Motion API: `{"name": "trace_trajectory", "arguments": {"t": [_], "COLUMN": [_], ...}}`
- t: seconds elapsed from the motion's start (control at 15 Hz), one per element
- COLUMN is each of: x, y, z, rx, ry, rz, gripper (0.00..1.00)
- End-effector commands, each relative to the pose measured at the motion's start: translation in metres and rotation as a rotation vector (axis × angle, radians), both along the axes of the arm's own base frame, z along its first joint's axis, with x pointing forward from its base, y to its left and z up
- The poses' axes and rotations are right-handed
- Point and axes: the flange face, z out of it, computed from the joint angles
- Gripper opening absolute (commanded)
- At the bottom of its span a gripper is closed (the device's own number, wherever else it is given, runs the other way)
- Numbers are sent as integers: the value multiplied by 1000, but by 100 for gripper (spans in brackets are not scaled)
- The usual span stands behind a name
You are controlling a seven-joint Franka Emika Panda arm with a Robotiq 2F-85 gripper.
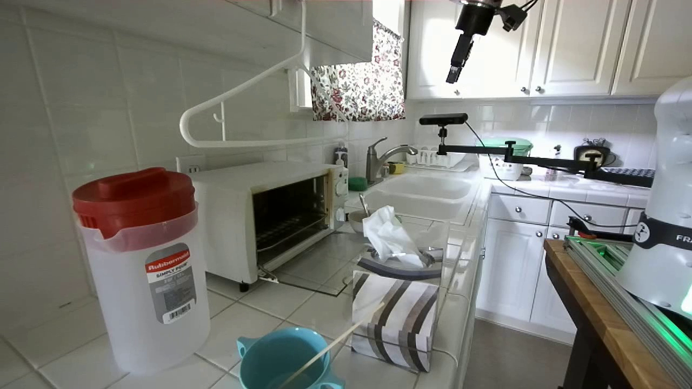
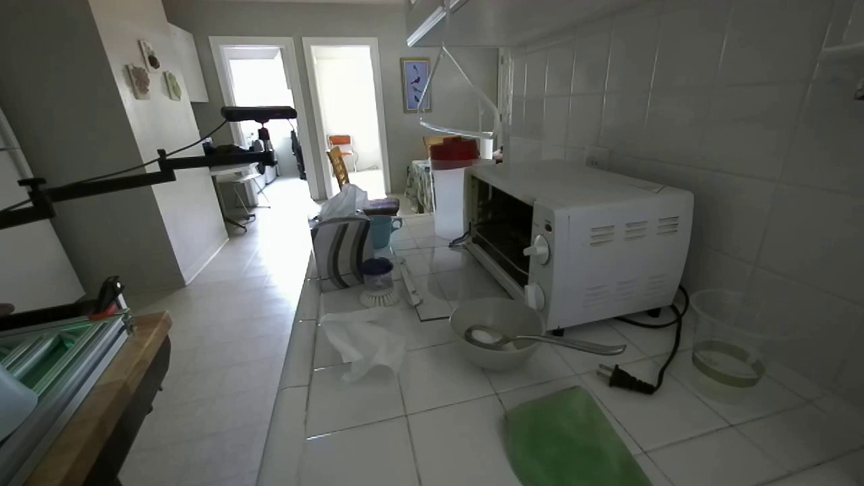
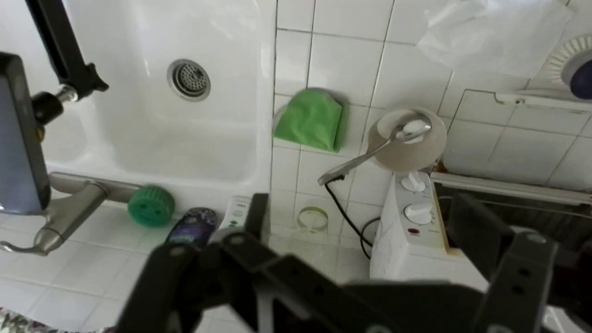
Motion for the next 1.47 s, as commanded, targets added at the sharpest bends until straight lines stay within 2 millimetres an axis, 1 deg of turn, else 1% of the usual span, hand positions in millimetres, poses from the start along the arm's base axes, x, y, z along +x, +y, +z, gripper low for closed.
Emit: {"name": "trace_trajectory", "arguments": {"t": [0.0, 0.13, 0.2, 0.27, 0.53, 0.6, 0.67, 0.73, 0.93, 1.07, 1.2, 1.4], "x": [-10, -11, -11, -6, -6, -8, -6, -6, -14, -18, -18, -12], "y": [-8, -7, -6, -9, -6, -6, -11, -16, -46, -62, -71, -75], "z": [-6, -11, -14, -12, -14, -13, -21, -30, -73, -94, -105, -116], "rx": [78, 122, 122, 99, 104, 99, 65, 74, 121, 161, 165, 127], "ry": [-109, -130, -111, -83, -83, -97, -74, -71, -26, 35, 68, 84], "rz": [126, 197, 205, 140, 169, 216, 229, 244, 218, 176, 150, 155], "gripper": [100, 100, 100, 100, 100, 100, 100, 100, 100, 100, 100, 100]}}
